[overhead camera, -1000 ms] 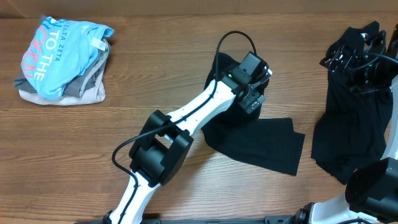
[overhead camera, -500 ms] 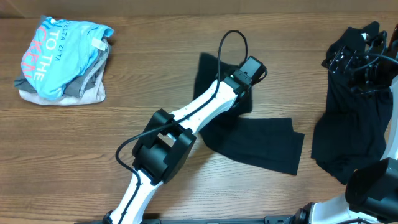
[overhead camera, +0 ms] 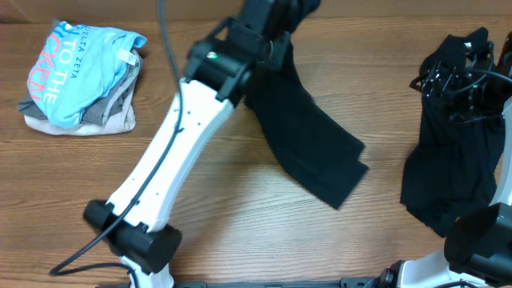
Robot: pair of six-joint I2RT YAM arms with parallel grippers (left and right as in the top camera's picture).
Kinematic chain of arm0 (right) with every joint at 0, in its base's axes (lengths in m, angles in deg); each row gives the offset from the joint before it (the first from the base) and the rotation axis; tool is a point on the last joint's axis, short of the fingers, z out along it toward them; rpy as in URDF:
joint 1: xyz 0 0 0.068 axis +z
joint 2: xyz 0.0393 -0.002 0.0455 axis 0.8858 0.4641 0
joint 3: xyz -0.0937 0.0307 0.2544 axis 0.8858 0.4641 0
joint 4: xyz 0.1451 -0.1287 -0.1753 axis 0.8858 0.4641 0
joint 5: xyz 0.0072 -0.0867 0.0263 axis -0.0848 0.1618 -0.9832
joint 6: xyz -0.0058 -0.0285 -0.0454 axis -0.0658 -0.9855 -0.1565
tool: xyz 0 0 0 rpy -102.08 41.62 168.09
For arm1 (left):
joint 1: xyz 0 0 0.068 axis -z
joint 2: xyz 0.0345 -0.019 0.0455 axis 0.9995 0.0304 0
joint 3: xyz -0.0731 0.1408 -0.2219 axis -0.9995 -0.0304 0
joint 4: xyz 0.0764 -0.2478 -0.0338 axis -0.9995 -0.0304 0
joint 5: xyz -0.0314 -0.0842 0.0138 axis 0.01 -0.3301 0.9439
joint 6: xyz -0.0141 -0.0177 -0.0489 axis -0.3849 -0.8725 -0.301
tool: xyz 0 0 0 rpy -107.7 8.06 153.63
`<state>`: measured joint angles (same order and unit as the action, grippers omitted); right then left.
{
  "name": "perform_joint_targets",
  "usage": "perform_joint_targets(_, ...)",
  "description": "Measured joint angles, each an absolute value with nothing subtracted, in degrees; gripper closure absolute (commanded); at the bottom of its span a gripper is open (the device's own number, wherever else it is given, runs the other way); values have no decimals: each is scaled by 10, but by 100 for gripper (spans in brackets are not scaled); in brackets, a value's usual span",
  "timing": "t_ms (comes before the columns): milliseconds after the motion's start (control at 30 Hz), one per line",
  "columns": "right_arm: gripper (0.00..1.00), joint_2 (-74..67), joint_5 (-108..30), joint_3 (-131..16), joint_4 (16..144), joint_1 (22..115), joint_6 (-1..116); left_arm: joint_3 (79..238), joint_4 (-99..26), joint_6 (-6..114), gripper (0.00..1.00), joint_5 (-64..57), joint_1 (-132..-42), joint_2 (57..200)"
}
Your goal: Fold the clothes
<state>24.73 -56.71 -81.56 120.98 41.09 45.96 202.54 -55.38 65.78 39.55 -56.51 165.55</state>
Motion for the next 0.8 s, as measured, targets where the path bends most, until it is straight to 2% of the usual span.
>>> perform_joint_targets(433, 0, 249, -638, -816, 1217, 569, 292, 2030, -531, 651, 96, 341, -574, 1639)
perform_joint_targets(567, 7, 274, -636, -816, 1213, 604, 272, 2041, -534, 651, 96, 336, -580, 1639)
perform_joint_targets(600, 12, 295, -632, -816, 1211, 609, 279, 2047, -535, 650, 96, 335, -582, 1639)
perform_joint_targets(667, 17, 312, -629, -816, 1210, 612, 290, 2059, -533, 649, 96, 334, -589, 1639)
perform_joint_targets(800, 22, 358, -600, -816, 1195, 647, 350, 2061, -534, 647, 96, 335, -594, 1639)
